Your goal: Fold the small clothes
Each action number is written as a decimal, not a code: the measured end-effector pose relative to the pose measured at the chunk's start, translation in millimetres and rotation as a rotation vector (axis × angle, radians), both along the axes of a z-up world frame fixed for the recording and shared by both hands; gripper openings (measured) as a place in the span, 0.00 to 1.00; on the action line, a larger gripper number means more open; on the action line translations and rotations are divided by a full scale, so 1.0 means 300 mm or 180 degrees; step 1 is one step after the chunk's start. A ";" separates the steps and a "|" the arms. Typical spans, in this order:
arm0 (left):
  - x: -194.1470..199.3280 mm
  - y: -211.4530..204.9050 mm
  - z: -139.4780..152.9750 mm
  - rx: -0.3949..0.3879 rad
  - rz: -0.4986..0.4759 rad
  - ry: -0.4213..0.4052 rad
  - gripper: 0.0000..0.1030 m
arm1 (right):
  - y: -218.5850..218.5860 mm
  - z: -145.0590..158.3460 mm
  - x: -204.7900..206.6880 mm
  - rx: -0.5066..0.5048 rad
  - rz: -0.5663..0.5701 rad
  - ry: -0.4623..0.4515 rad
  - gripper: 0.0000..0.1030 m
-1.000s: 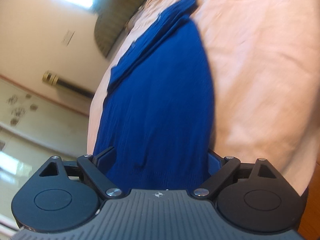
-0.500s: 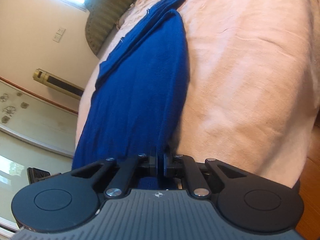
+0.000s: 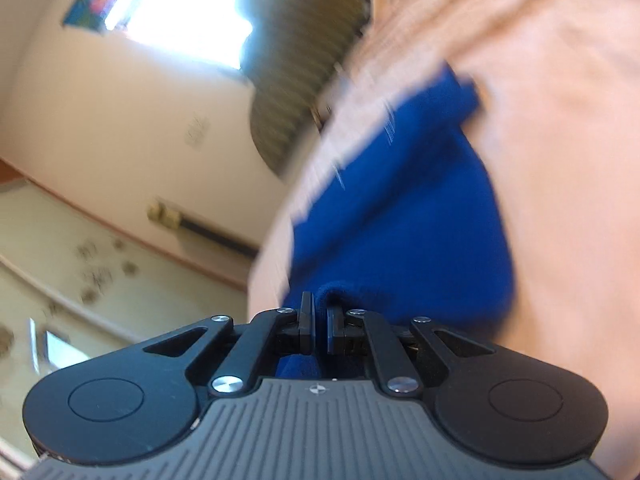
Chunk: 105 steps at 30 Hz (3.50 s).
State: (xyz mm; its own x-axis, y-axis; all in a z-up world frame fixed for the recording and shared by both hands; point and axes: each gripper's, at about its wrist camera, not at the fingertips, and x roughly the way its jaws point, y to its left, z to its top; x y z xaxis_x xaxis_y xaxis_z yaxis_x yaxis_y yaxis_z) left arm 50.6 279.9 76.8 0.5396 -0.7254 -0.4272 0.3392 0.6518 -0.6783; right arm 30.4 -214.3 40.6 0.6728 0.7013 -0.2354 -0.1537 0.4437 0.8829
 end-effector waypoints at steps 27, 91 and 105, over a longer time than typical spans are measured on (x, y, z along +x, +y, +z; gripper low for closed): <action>0.566 -0.539 -0.128 0.3776 0.0089 -0.2245 1.00 | 0.307 0.070 0.524 -0.3668 0.0018 -0.1191 0.71; 0.358 -0.130 -0.330 -0.0665 0.2204 0.0733 0.88 | 0.136 -0.216 0.265 -0.0353 -0.1258 0.0750 0.68; 0.324 -0.146 -0.383 -0.0074 0.2333 0.0235 0.07 | 0.125 -0.273 0.316 -0.0169 -0.1339 0.0935 0.10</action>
